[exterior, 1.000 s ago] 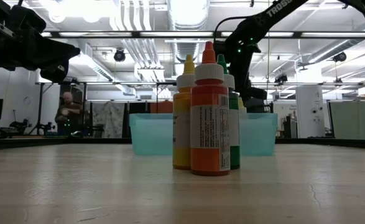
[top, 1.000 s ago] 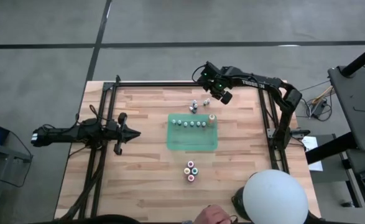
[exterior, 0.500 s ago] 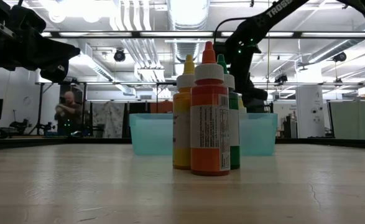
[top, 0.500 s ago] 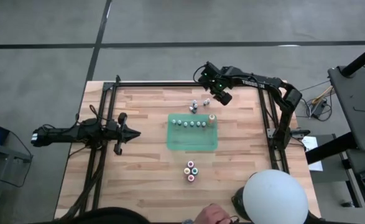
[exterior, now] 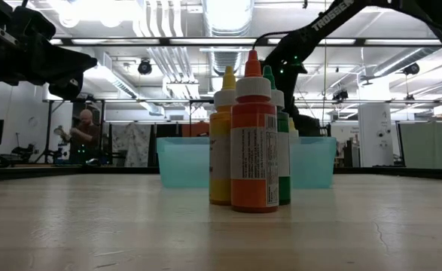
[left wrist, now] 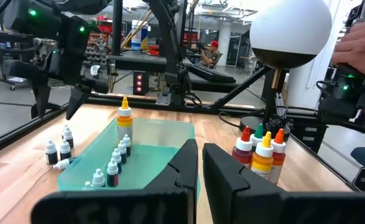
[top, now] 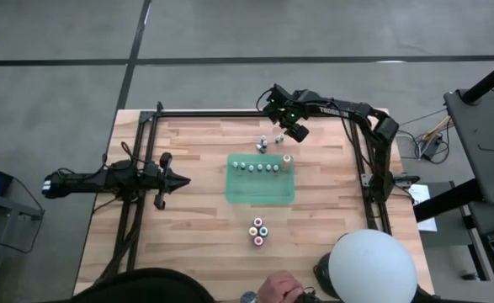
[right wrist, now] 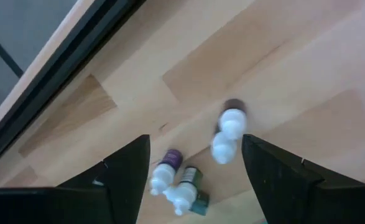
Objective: Pick & Place food coloring
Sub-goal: Put the small orange food coloring bottle into the green container
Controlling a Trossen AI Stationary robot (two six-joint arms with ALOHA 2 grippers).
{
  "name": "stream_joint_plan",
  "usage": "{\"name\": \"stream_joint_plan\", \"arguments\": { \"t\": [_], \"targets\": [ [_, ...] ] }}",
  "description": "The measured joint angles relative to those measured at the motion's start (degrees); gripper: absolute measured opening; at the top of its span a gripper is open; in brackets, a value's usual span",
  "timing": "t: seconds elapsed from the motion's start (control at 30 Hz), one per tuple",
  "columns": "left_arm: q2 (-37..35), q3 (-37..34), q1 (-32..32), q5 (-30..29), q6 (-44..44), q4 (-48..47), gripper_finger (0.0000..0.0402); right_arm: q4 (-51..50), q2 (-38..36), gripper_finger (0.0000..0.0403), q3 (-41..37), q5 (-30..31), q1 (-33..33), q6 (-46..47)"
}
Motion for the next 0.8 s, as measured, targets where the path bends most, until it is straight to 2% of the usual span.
{"name": "stream_joint_plan", "arguments": {
  "t": [0.3,0.8],
  "targets": [
    [-0.02,0.01,-0.04,0.00,-0.02,-0.02,0.0000,-0.70,2.62,0.0240,0.81,-3.40,0.00,-0.28],
    [-0.01,0.00,-0.02,0.01,-0.01,-0.02,0.0000,-4.92,2.66,0.0235,0.60,-3.33,-0.07,-1.31]
  ]
}}
